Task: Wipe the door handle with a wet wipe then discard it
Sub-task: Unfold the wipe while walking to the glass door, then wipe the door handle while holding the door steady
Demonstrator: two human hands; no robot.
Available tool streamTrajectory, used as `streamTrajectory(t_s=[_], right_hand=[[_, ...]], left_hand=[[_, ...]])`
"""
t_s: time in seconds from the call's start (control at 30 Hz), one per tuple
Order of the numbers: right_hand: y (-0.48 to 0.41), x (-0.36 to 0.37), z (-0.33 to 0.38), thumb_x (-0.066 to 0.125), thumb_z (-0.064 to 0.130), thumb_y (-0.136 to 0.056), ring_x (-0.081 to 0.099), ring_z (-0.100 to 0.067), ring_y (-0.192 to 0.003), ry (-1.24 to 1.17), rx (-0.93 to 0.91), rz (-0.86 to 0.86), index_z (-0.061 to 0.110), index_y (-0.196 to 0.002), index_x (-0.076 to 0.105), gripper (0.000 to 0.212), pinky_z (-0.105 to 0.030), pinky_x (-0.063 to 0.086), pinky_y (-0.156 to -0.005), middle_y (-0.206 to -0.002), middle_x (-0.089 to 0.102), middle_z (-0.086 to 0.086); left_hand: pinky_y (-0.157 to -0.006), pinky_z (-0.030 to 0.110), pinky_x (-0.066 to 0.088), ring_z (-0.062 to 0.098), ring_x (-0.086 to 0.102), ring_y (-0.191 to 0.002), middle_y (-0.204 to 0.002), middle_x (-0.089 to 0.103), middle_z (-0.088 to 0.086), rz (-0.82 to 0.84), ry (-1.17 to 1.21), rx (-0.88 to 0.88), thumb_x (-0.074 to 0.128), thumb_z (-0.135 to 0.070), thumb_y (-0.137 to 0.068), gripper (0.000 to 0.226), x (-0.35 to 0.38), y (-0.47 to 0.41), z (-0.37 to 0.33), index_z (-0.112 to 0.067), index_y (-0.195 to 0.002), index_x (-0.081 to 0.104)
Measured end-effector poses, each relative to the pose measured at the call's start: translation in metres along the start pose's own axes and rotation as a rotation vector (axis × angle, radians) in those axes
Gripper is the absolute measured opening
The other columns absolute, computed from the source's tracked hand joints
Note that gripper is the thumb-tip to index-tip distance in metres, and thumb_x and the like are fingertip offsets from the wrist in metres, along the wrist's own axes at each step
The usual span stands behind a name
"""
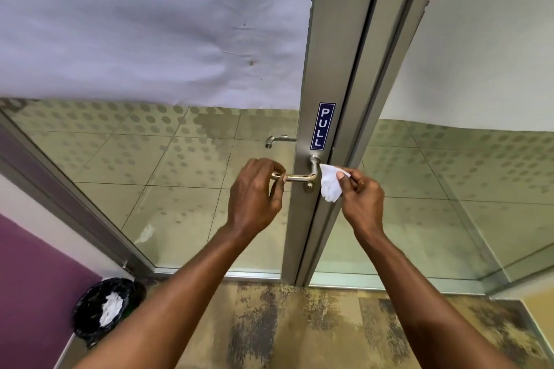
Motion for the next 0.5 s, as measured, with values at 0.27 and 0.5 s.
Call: streamTrajectory(t_s=[0.27,0.5], right_hand=[[-0.025,0.025,0.004,0.066,0.022,-0.101,0.06,-0.024,-0.056,0.276,-0.298,-0.007,0.023,-0.119,0.079,0.023,-0.027,0.041,-0.056,-0.08,0.079,-0.016],[-0.001,0.05,-0.005,0.063,0.005,-0.101,0.069,-0.023,-0.126,0.381,-0.521,0.201,0.016,-0.138,0.068,0.039,-0.042,0.062,-0.096,-0.139,0.07,-0.007]], left_hand=[[-0.127,0.056,0.043,0.044,0.035,-0.164,-0.174,0.038,0.028,-0.061,-0.44,0.403,0.074,-0.012,-0.097,0.057,-0.019,-0.086,-0.026,0.004,-0.15,0.06],[-0.139,0.056,0.019,0.048,0.013,-0.17,-0.18,0.014,0.032,-0.134,-0.559,0.346,0.064,-0.043,-0.103,0.095,-0.031,-0.129,-0.009,0.006,-0.172,0.021]])
Point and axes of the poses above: each hand's wrist, its own y-axis away from the middle knuckle, its own x-axis out of the palm, z = x × y, the point moved 7 cm from there along -y, towards the middle knuckle
